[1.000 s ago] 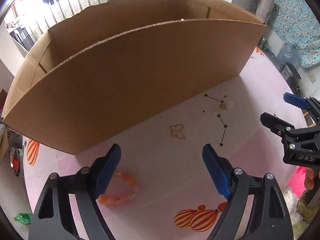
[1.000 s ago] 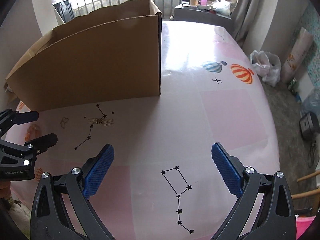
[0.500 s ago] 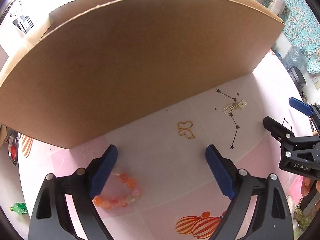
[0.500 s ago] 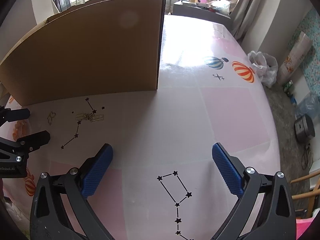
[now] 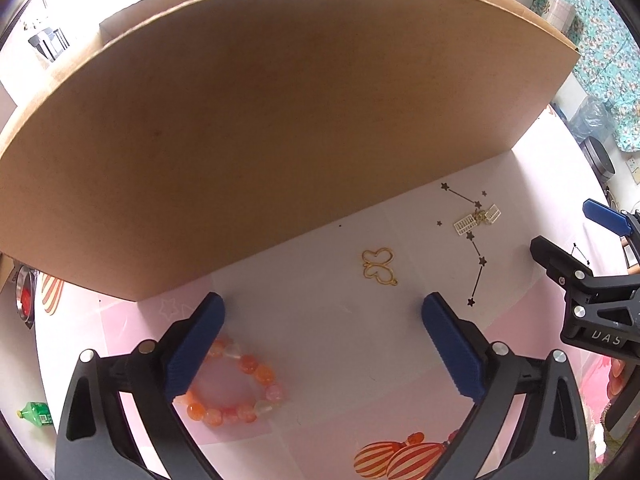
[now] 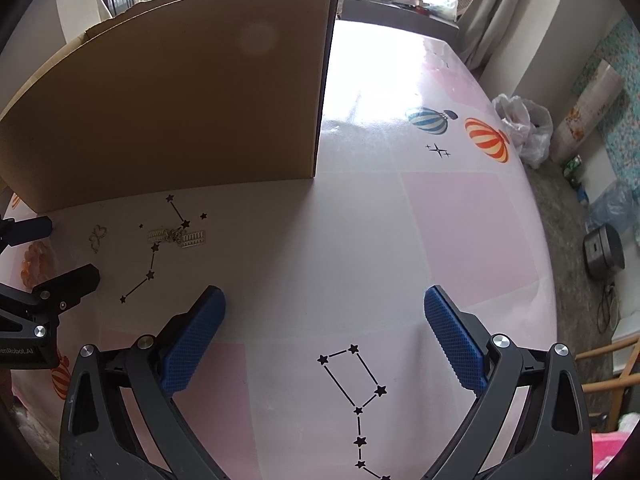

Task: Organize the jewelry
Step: 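Withdraw both grippers from the box toward the gold butterfly charm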

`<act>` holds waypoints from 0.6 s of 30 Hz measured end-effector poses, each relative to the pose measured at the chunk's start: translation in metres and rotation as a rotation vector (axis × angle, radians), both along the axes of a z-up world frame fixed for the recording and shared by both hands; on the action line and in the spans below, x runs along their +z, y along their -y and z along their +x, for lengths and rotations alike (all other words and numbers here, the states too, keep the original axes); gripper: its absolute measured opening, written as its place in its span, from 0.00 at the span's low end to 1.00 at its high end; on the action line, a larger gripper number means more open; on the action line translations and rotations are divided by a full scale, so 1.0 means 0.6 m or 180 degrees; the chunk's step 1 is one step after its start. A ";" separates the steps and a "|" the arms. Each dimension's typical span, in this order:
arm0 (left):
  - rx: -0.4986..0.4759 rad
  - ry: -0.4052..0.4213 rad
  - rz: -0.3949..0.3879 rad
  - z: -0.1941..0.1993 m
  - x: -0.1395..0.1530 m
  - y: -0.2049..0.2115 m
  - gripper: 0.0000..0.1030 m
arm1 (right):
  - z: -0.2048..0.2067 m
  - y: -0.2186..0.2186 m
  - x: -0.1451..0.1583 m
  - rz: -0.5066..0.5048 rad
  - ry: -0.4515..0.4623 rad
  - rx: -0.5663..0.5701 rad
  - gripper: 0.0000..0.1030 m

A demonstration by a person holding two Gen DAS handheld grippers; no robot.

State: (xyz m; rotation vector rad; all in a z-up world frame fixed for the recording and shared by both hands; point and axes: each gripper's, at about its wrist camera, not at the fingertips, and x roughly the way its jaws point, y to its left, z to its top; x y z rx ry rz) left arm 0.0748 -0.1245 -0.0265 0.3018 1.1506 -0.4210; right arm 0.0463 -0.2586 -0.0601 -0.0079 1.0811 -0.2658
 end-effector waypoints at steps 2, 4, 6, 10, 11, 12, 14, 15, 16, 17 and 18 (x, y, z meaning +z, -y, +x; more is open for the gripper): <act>0.0004 -0.0003 -0.0005 0.001 0.000 -0.001 0.94 | 0.002 0.001 0.000 0.0010 -0.0037 -0.0006 0.92; 0.0004 -0.0001 -0.0005 0.000 0.001 0.000 0.95 | 0.001 0.002 0.000 0.0051 -0.0060 -0.0014 0.92; 0.0003 0.0000 -0.0007 0.001 0.001 0.001 0.95 | -0.002 0.006 -0.001 0.0138 -0.0075 -0.0035 0.92; -0.0001 0.0009 -0.0009 0.002 0.001 0.002 0.95 | -0.006 0.010 -0.003 0.0235 -0.0063 -0.0058 0.92; -0.0002 0.0015 -0.0011 0.002 0.001 0.003 0.95 | -0.007 0.007 -0.001 0.0195 -0.0055 -0.0034 0.92; 0.0000 0.0019 -0.0013 0.003 0.001 0.003 0.95 | -0.007 0.003 0.000 0.0148 -0.0044 -0.0006 0.92; -0.0007 0.0038 -0.0019 -0.003 -0.005 0.018 0.95 | -0.009 -0.007 0.003 0.0044 -0.0023 0.0058 0.92; -0.0013 0.0051 -0.0026 -0.007 -0.004 0.015 0.95 | -0.009 -0.011 0.004 -0.0012 -0.0019 0.0092 0.92; -0.0023 0.0068 -0.0034 -0.008 -0.004 0.015 0.95 | -0.010 -0.016 0.005 -0.0073 -0.0012 0.0120 0.92; -0.0033 0.0088 -0.0042 -0.012 -0.004 0.013 0.95 | -0.010 -0.021 0.006 -0.0130 -0.0004 0.0151 0.92; -0.0045 0.0106 -0.0052 -0.015 -0.005 0.013 0.95 | -0.011 -0.026 0.007 -0.0190 0.0017 0.0179 0.92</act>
